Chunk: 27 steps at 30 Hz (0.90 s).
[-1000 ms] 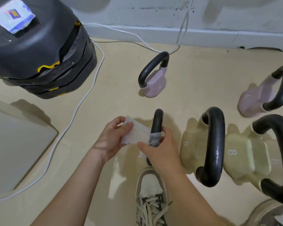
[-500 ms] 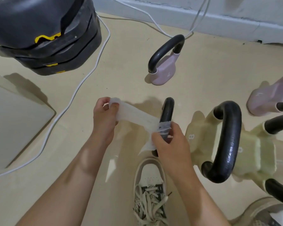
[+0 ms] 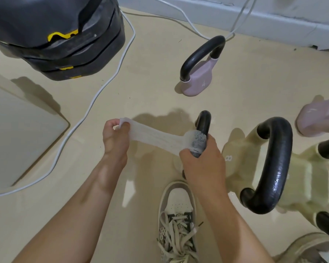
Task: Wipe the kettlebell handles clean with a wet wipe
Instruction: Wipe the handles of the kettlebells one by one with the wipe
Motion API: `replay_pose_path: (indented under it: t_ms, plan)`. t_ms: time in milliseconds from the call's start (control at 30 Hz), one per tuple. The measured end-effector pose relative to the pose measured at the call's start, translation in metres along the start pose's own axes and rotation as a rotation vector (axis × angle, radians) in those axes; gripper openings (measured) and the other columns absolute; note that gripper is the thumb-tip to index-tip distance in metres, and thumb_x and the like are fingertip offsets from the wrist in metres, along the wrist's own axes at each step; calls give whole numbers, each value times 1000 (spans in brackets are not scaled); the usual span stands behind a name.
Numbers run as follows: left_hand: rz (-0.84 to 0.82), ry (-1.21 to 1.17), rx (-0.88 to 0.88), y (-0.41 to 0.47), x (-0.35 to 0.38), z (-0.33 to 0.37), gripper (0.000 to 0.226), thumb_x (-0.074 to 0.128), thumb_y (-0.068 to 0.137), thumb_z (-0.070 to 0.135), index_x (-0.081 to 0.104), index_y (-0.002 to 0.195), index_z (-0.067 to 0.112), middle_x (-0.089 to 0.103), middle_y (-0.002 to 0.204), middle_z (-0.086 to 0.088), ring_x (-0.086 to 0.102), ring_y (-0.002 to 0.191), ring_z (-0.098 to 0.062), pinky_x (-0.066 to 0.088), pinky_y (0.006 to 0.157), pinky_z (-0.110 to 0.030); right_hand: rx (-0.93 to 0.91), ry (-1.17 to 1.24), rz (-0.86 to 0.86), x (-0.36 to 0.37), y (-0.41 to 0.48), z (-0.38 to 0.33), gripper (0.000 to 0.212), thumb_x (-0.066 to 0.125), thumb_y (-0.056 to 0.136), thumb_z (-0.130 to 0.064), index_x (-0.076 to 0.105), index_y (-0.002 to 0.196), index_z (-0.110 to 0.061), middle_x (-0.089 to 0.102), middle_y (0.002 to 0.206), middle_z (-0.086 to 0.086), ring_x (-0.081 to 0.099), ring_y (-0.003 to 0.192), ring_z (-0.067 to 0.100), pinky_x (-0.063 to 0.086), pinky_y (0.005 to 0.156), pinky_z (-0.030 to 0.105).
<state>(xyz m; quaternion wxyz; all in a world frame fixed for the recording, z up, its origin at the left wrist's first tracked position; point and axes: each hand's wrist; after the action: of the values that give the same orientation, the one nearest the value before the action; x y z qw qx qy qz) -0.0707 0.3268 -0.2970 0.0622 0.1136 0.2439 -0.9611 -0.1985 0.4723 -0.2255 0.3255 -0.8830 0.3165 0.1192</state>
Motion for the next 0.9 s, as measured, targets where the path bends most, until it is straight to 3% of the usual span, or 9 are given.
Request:
replay_pose_path:
  t_ms: [100,200,300,400,467,567,633,800,900]
  plan:
    - [20,-7,10,-4,-6,4,11,53,93,17,49,86,24,48,74,3,41,57,-11,31,48,-23,291,416,-153,1,11,-6,38,61,82,-6,57,117,-18,66,95,4,61,67,16,49,58,28]
    - [-4,41,25,-9,-16,9,14,53,92,16,49,84,26,50,75,3,43,59,-12,31,49,-24,247,345,-75,7,18,-11,42,57,80,0,55,118,-18,61,90,3,58,66,15,46,54,27]
    - [-53,63,8,-17,-26,20,9,54,89,18,50,85,24,50,75,3,43,60,-12,30,49,-23,206,325,-76,3,18,-10,65,64,77,-2,43,135,-23,57,106,2,60,79,13,47,58,27]
    - [-149,-17,42,-32,-35,45,7,55,76,23,52,82,23,50,70,2,42,57,-13,27,47,-22,205,345,-116,-13,14,-5,92,76,74,-15,24,148,-32,45,128,-2,58,102,16,50,76,31]
    - [-211,-55,92,-46,-36,64,4,53,74,23,55,78,23,51,69,0,42,56,-14,26,47,-23,144,343,-36,-28,10,-7,75,74,78,-18,36,140,-32,46,122,-6,53,104,12,44,73,25]
    - [-245,-110,142,-67,-33,89,11,51,81,16,54,71,22,49,58,7,43,48,-9,26,41,-15,-38,235,53,-37,2,-11,30,69,82,-13,57,105,-29,55,96,-7,53,73,-1,42,56,19]
    - [-227,-128,137,-79,-30,102,25,47,88,13,49,65,21,40,50,11,39,43,-7,24,40,-14,-216,14,71,-29,-2,-10,18,68,83,-12,61,92,-27,55,89,-8,52,66,-1,43,58,14]
    - [-336,-123,57,-105,-24,119,23,50,79,23,52,56,21,34,52,7,36,48,-10,22,47,-22,-395,-410,48,-20,-1,-13,22,62,90,-24,66,112,-26,44,99,-8,51,79,7,48,74,21]
    - [-500,-7,170,-124,-11,125,22,48,73,21,43,52,17,31,49,7,29,47,-12,20,46,-20,-207,23,-77,-47,-4,-24,21,63,89,-23,71,107,-30,56,82,-11,52,64,5,43,60,17]
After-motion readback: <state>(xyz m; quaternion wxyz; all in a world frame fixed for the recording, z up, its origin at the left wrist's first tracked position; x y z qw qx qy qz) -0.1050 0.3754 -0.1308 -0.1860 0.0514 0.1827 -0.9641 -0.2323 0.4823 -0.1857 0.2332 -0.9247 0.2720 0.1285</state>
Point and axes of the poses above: each hand's wrist, its own y-axis towards the middle knuckle, its own x-axis out of the palm, z = x × y
